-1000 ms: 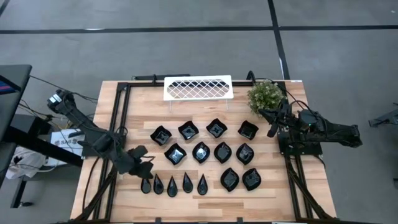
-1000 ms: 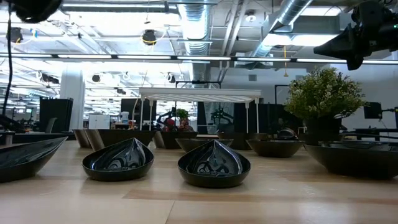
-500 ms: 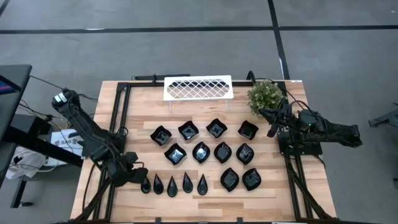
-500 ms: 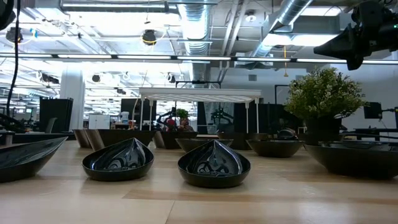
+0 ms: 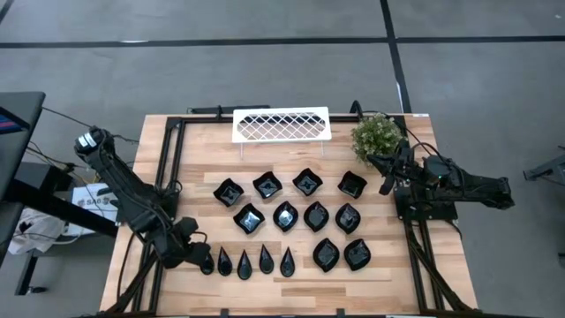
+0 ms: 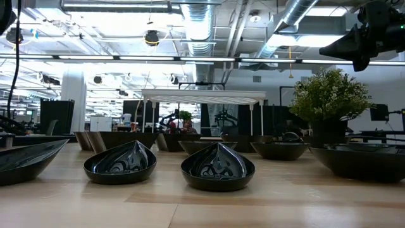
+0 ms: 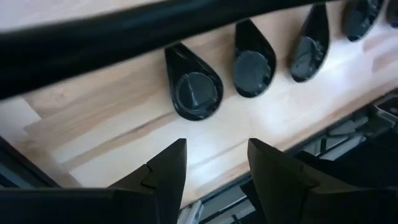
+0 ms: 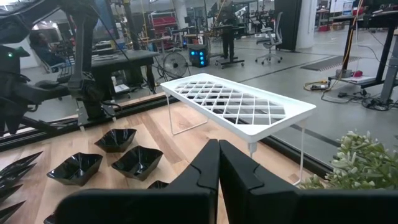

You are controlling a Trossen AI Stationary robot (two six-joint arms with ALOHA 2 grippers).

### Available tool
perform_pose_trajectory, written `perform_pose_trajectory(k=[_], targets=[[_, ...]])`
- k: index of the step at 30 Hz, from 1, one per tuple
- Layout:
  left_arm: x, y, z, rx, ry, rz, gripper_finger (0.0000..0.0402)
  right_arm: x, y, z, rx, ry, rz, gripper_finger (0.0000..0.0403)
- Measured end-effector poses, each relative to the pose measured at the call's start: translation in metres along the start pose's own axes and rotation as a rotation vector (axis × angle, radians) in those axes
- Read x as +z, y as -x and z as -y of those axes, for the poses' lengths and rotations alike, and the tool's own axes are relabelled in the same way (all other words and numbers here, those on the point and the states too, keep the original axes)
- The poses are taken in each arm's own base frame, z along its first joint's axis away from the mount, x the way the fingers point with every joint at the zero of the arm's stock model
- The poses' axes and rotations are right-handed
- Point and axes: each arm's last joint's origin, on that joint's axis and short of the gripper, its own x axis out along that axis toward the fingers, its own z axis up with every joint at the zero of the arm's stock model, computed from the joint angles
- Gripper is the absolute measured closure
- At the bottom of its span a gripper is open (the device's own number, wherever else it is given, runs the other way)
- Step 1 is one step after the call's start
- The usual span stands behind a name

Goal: Pick & Place Mini shaped plates
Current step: Put the black drop-shaped plate on the shelf

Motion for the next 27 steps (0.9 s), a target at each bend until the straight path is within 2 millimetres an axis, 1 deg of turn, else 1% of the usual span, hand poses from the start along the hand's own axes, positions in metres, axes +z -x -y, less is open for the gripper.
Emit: perform_pose_trajectory(k=[5,15,21,27], targets=[[0.004,-0.012,-0.010,0.017,0.050,0.011,0.0229,0.000,0.000,0.000,0.000,0.000,0.000,0.0401],[0.010,-0.030,-0.022,0.000,0.086,0.006,0.0229,0.000,0.000,0.000,0.000,-0.001,0.000,0.0401],[0.010,-0.037,-0.022,-0.022,0.108,0.023,0.0229,-0.001,0.000,0.000,-0.001,0.001,-0.005,0.0401],[0.005,-0.058,-0.015,-0.013,0.112,0.025,0.0229,-0.001,0.000,0.000,-0.002,0.004,-0.011,0.0401]])
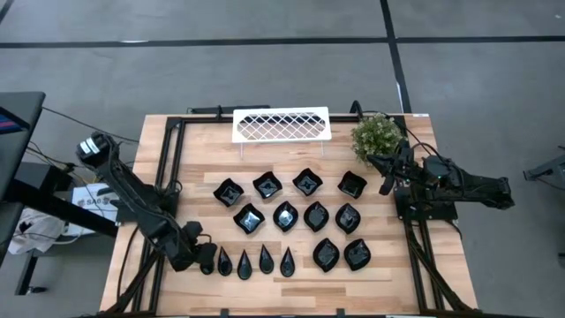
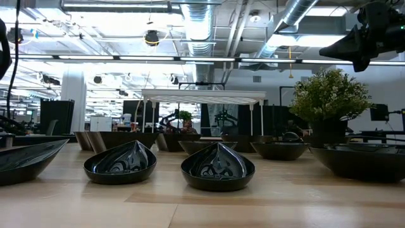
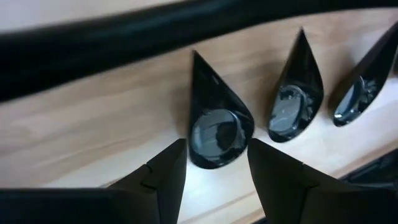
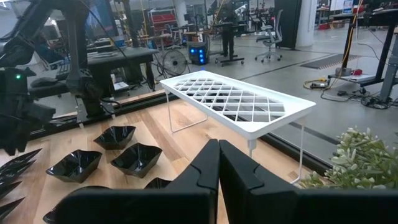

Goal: Pick & Place Mini shaped plates
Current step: Put the black drop-shaped plate on the shelf

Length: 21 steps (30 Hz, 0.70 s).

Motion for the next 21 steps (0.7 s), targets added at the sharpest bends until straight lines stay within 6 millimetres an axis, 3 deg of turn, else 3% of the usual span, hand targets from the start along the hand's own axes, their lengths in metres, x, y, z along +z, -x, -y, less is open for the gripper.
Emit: perform_pose_trajectory(k=[12,21], targets=[[-0.003,-0.011,0.000,0.075,-0.015,-0.012,0.0229,0.000,0.000,0.000,0.000,0.000,-0.001,0.0401],[-0.003,0.004,0.003,0.007,-0.003,-0.054,0.0229,0.000,0.000,0.000,0.000,0.001,-0.001,0.0401]])
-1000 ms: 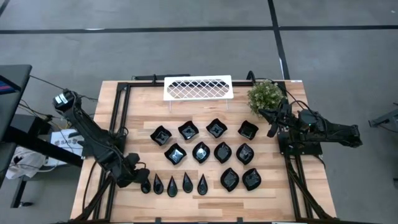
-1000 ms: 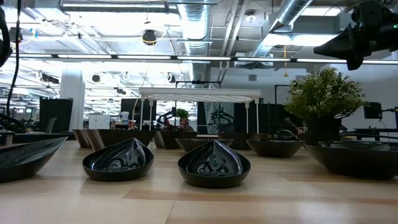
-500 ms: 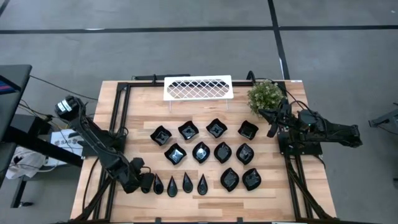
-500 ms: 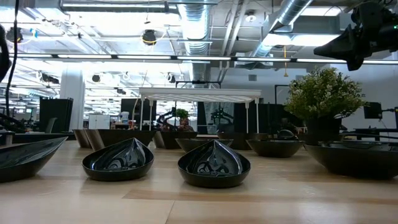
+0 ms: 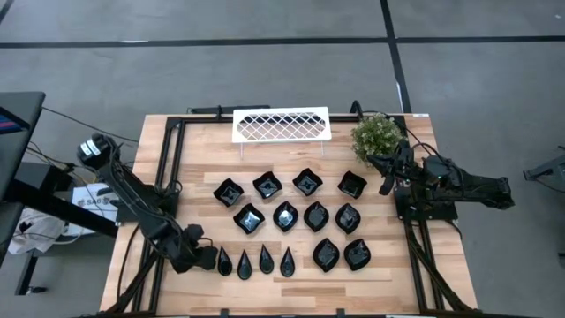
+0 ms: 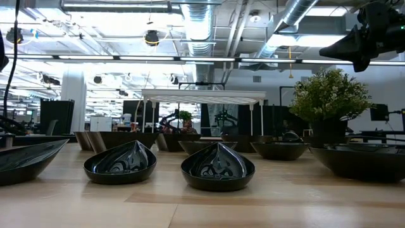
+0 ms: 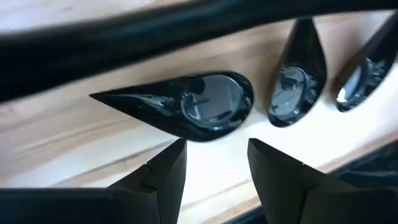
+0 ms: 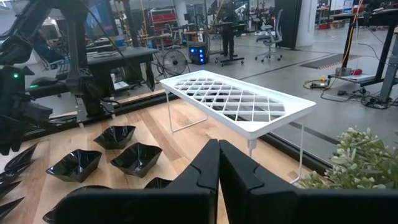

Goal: Pick & Place Mini shaped plates
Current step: Put the black drop-shaped plate on the shelf

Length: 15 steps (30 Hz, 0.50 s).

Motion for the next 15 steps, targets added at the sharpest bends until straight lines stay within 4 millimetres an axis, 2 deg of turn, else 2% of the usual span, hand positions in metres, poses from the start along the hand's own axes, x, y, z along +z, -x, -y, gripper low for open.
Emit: perform_pose_trajectory(k=[6,11,15], targets=[[0.0000,0.0012,-0.0001,0.002,0.046,-0.007,0.0229,-0.0001,-0.0001,0.0000,0.000,0.000,-0.001,0.0401],[-0.0024,0.0014,-0.0016,0.057,0.112,-0.083,0.0229,-0.0002,-0.0001,0.0000,0.000,0.000,-0.001,0.0401],[0.0010,-0.0002,0.0003,0.053,0.147,-0.064,0.0229,-0.0001,0.0000,0.0000,0.000,0.000,-0.001,0.0401]])
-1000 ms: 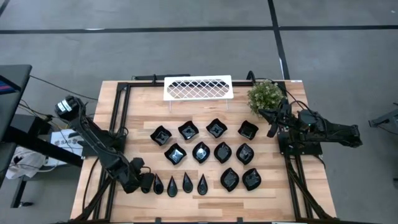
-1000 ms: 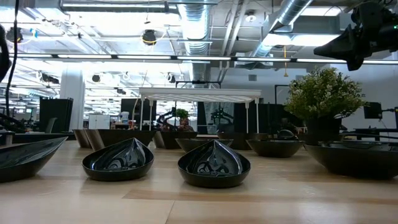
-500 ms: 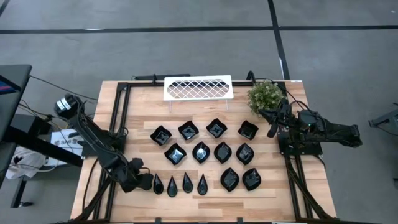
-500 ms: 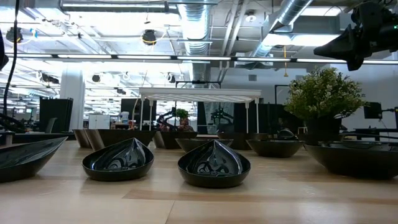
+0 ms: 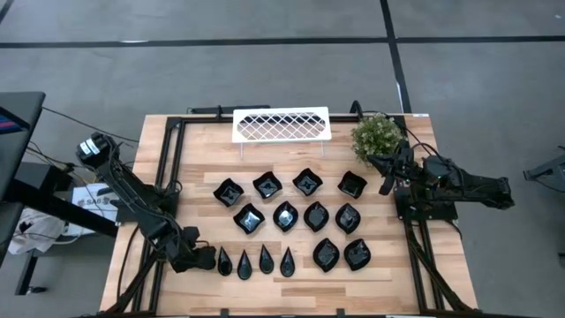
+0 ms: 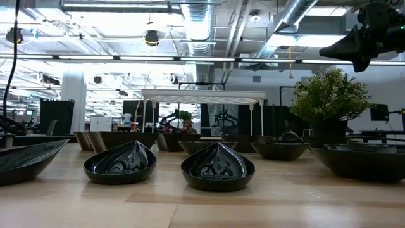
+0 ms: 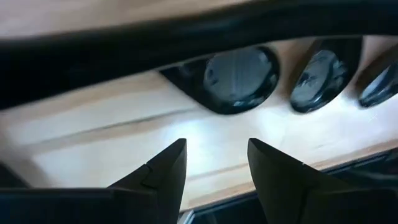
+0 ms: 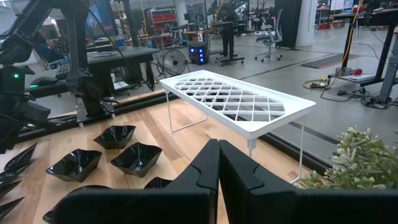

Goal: Pick & Place Mini shaped plates
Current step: Put the black drop-shaped plate on the shelf

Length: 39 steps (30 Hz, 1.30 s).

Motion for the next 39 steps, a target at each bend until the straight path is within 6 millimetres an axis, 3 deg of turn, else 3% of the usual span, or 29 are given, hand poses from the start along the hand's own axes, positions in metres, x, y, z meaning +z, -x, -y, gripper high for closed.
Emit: perform_pose_trajectory(k=[8,16,27,39], targets=[[0.010,-0.012,0.006,0.009,0.031,0.075,0.0229,0.000,0.000,0.000,0.000,0.001,-0.001,0.0401],[0.002,-0.001,0.014,-0.030,0.040,0.027,0.0229,0.000,0.000,0.000,0.000,0.001,-0.001,0.0401],[-0.004,-0.001,0.004,0.064,0.032,-0.018,0.0229,0.000,0.000,0.000,0.000,0.001,0.000,0.0401],[0.006,-0.008,-0.006,0.090,0.033,0.052,0.0229,0.001,0.000,0.000,0.001,-0.004,0.007,0.0401]])
